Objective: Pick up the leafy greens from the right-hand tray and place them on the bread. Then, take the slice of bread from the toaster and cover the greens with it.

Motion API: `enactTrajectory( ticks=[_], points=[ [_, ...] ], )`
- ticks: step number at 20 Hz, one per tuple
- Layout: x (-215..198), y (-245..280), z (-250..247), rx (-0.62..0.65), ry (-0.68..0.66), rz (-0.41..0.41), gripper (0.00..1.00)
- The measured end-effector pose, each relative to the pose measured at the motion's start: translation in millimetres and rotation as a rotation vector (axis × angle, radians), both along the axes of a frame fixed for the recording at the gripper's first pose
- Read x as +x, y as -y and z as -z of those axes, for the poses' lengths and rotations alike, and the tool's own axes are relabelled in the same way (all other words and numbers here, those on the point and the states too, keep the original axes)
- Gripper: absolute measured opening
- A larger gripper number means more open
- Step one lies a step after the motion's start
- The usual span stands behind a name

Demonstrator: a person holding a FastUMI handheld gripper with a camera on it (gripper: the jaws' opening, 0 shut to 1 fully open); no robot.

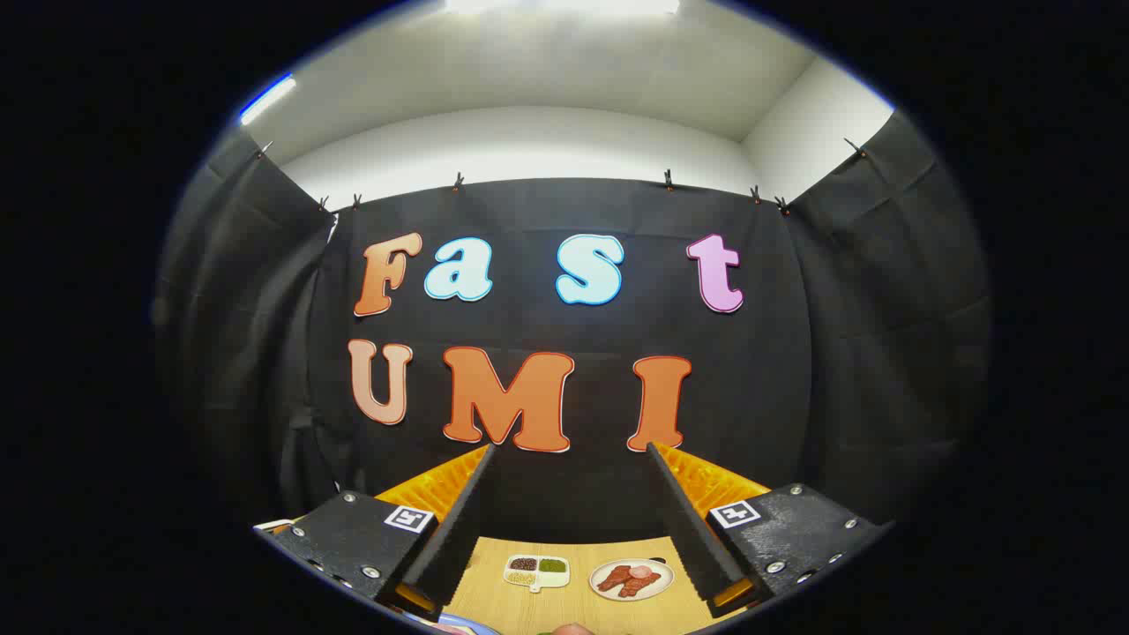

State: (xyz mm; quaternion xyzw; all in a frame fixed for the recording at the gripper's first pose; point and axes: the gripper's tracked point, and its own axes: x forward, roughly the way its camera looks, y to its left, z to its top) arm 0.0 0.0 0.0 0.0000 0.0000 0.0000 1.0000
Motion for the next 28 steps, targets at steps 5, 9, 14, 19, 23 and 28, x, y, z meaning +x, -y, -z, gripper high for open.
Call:
enactTrajectory(
  ticks=[5,9,14,19,23,28],
  points=[
    [-5,-8,-7,0.002,0.022,-0.019,0.98],
    [-8,-16,-11,0.005,0.039,-0.035,0.98],
    [-6,-28,-10,0.013,0.050,-0.055,0.98],
    [1,-41,-5,0.009,0.061,-0.075,0.98],
    [5,-39,17,-0.008,0.010,-0.069,0.98],
    [6,-27,59,-0.024,-0.089,-0.064,0.98]
  ],
)
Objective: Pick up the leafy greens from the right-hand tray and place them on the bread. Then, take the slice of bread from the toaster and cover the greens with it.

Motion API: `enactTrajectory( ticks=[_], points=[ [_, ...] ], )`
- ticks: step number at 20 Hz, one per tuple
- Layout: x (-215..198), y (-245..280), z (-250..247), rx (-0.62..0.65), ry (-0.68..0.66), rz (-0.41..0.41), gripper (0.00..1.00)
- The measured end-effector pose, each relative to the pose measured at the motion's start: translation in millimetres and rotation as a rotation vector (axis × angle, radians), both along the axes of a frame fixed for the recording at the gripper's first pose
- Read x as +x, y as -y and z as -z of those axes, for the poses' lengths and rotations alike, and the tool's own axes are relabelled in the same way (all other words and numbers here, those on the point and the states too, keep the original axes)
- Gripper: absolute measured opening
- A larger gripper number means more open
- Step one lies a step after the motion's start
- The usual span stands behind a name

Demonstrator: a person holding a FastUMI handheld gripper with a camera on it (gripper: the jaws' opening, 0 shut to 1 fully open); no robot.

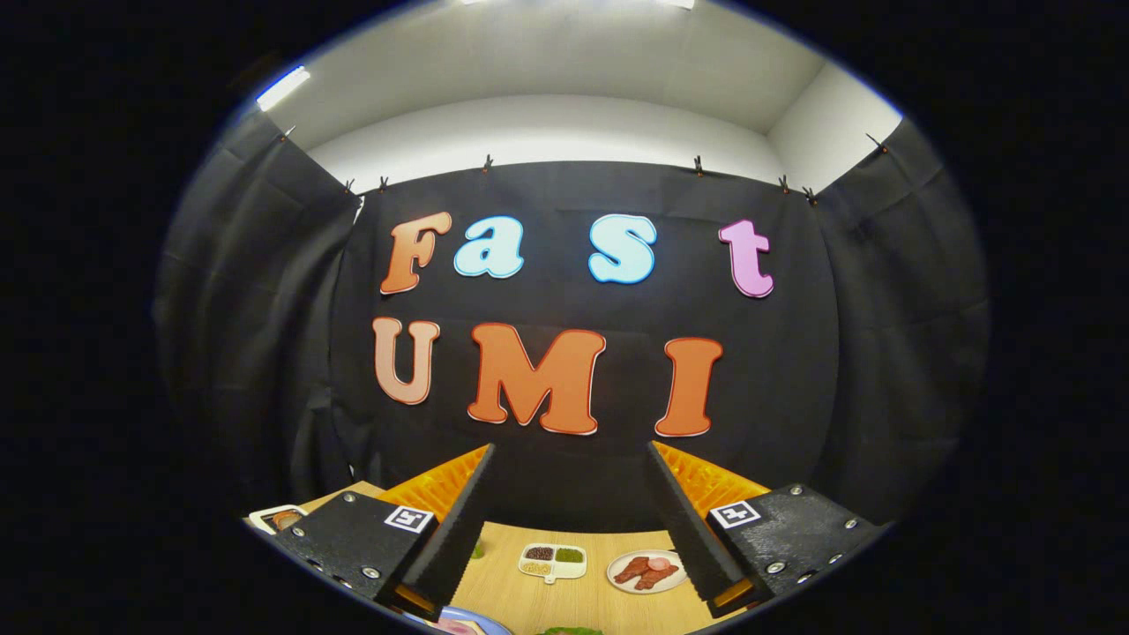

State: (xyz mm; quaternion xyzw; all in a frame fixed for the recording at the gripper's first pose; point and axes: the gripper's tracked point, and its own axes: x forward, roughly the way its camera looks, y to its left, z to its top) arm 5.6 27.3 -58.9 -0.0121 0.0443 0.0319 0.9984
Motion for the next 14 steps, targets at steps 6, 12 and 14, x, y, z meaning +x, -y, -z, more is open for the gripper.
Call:
enactTrajectory(
  ticks=[6,12,14],
  points=[
    [-2,16,72,0.009,-0.181,0.006,0.98],
    [-16,15,157,0.087,-0.434,-0.023,0.98],
    [-19,16,183,0.073,-0.500,-0.026,0.98]
  ],
)
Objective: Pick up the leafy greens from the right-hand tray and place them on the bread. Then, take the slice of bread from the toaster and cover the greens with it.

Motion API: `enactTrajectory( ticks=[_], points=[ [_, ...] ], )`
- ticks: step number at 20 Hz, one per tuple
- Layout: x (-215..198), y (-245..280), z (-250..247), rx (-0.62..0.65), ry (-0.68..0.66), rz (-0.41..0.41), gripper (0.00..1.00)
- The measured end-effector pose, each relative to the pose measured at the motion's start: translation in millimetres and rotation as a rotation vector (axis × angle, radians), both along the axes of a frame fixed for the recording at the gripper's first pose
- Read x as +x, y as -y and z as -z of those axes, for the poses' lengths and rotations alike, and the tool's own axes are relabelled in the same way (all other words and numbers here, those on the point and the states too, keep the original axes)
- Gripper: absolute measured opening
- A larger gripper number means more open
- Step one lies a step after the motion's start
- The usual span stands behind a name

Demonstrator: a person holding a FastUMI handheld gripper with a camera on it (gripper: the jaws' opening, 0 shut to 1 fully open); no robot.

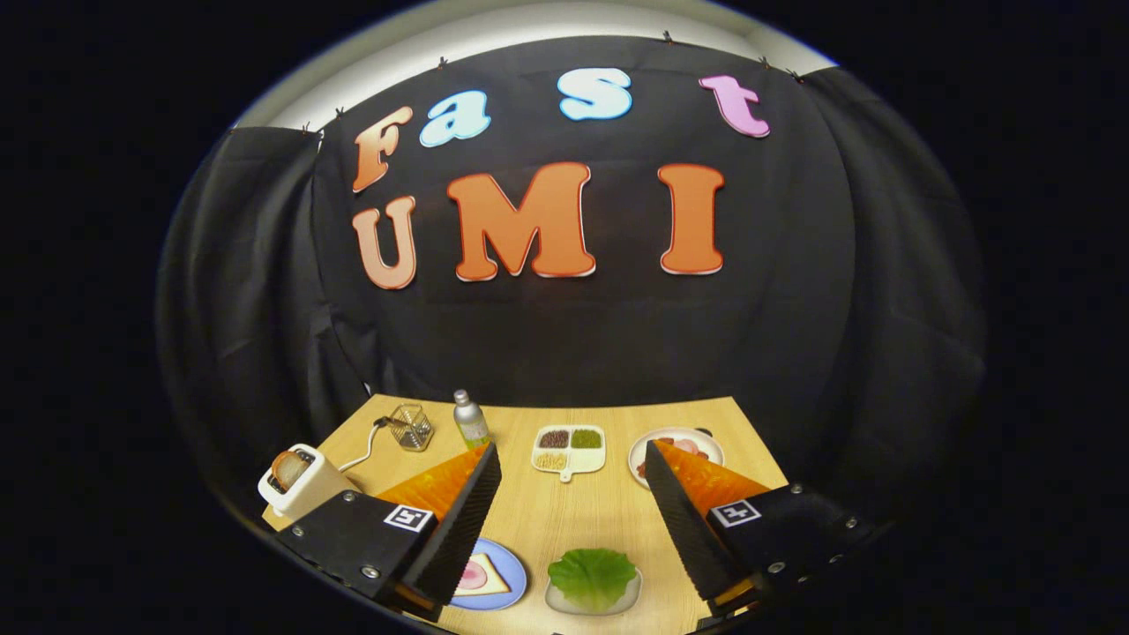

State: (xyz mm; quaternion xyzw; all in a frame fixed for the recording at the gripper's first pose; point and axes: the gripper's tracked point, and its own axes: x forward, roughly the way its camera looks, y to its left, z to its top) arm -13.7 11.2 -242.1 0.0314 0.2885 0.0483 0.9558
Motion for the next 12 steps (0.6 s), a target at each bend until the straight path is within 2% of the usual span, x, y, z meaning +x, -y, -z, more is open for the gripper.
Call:
enactTrajectory(
  ticks=[7,12],
  points=[
    [-26,-2,83,0.011,-0.234,-0.073,0.98],
    [-48,5,144,0.010,-0.411,-0.097,0.99]
  ],
)
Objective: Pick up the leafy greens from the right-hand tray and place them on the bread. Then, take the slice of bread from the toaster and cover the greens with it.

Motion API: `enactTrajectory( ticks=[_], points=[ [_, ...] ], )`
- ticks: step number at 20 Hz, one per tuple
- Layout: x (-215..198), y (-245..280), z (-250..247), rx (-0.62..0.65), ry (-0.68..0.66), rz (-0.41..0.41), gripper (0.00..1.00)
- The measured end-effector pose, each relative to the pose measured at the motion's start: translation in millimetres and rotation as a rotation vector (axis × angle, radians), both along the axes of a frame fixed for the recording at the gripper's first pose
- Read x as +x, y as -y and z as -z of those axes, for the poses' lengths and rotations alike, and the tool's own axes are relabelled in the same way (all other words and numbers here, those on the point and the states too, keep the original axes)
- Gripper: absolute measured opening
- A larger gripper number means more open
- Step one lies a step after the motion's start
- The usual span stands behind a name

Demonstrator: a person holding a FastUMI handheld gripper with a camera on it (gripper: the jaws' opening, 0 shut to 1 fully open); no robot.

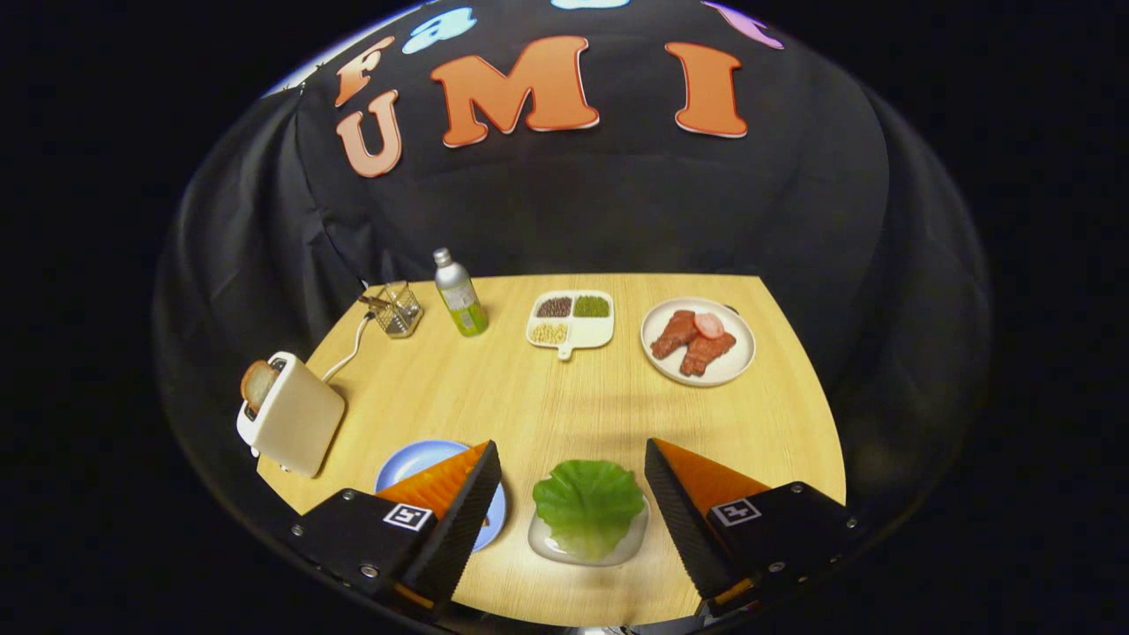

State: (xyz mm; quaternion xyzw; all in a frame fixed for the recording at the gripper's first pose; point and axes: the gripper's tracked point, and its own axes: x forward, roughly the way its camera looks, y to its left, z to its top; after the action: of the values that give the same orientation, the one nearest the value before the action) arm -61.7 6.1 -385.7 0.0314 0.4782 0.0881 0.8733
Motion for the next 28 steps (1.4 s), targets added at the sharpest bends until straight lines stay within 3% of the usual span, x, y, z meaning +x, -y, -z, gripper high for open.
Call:
enactTrajectory(
  ticks=[8,11,21,28],
  points=[
    [-50,-7,92,0.010,-0.281,-0.086,0.97],
    [-61,4,118,-0.053,-0.360,-0.114,0.96],
    [-61,2,170,-0.114,-0.485,-0.104,0.94],
    [-59,8,179,-0.177,-0.473,-0.096,0.87]
  ],
)
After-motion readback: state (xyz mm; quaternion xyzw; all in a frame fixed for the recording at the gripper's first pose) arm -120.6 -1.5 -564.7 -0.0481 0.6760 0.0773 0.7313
